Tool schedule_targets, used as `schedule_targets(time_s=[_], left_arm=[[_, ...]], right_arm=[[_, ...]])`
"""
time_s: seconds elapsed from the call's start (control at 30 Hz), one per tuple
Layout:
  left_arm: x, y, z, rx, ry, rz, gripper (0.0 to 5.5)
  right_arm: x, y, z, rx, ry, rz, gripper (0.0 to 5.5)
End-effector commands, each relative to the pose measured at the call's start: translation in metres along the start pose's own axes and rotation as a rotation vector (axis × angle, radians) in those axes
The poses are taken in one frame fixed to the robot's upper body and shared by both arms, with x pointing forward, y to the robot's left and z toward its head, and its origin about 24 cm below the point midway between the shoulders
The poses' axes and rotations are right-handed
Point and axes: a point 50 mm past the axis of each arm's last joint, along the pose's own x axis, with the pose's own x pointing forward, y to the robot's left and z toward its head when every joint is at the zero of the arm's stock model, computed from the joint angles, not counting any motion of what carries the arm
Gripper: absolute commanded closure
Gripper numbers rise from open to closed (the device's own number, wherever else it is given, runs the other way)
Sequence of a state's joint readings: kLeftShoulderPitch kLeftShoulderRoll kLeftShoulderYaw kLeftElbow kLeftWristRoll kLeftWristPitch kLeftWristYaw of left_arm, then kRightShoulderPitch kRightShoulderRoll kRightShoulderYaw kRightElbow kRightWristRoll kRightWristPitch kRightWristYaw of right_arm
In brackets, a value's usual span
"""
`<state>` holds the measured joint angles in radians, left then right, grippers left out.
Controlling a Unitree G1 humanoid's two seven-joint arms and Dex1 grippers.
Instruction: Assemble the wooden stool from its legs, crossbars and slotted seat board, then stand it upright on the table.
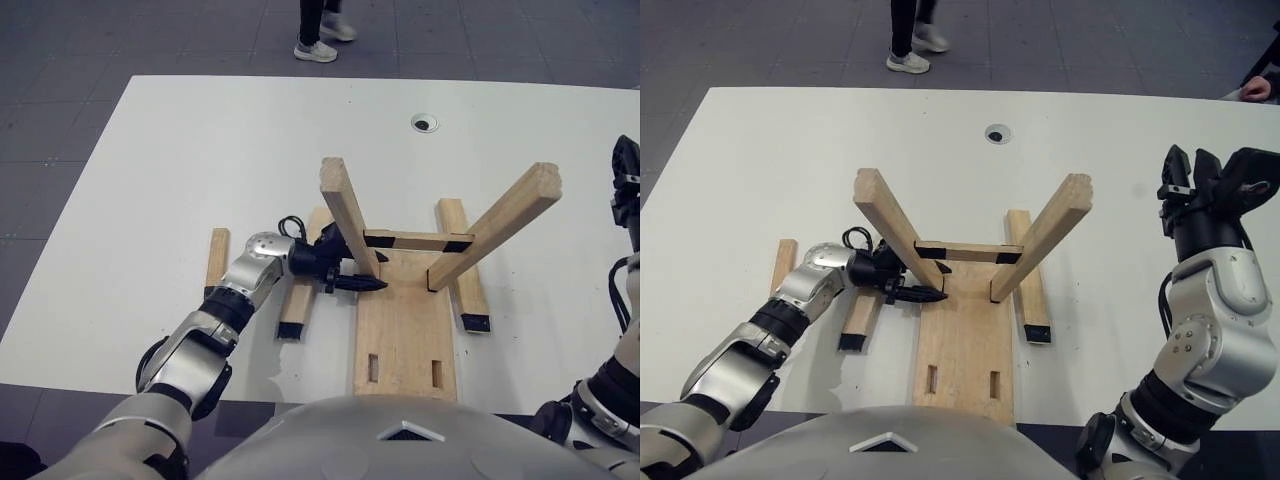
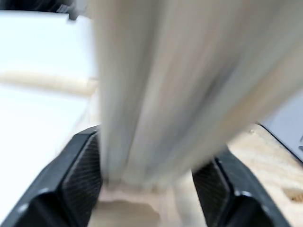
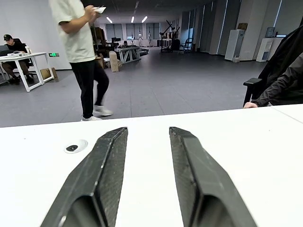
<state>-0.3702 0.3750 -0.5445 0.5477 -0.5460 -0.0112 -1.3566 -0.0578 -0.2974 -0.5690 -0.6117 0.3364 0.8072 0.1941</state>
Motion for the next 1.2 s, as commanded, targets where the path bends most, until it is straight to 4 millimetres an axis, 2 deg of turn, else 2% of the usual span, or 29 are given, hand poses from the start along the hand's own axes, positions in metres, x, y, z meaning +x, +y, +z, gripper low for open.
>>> schedule_targets(time_s=[0.03,0.33,0.47,0.57,0.7,0.87,1.0,1.13,1.2], left_arm=[[-0.006,-0.013,-0.015,-0.065,0.084,-0.033,2.06],[-0.018,-0.006,0.024,0.073,0.024,0.035,0.6],[-0.027,0.002,0.063,0.228,-0.028,0.084,0.01],[-0.035,0.005,0.08,0.297,-0.054,0.126,0.01],[-0.052,0.005,0.083,0.36,-0.042,0.222,0.01],[-0.086,-0.01,0.086,0.405,-0.054,0.418,0.01],[-0.115,-0.024,0.087,0.367,-0.098,0.731,0.01],[-0.123,-0.051,0.081,0.326,-0.131,0.879,0.01],[-0.12,-0.066,0.073,0.298,-0.113,0.87,0.01]], right_arm=[[0.0,0.003,0.0,0.0,-0.009,0.011,3.91],[-0.002,0.014,-0.008,-0.002,0.009,0.04,3.91],[-0.005,0.021,-0.013,-0.014,0.027,0.076,3.91],[-0.006,0.026,-0.014,-0.027,0.037,0.104,3.91],[-0.008,0.027,-0.014,-0.033,0.045,0.112,3.91],[-0.013,0.025,-0.018,-0.058,0.075,0.101,3.91],[-0.026,0.031,-0.028,-0.107,0.156,0.113,3.91],[-0.042,0.045,-0.038,-0.133,0.238,0.169,3.91],[-0.048,0.052,-0.046,-0.143,0.284,0.197,3.91]])
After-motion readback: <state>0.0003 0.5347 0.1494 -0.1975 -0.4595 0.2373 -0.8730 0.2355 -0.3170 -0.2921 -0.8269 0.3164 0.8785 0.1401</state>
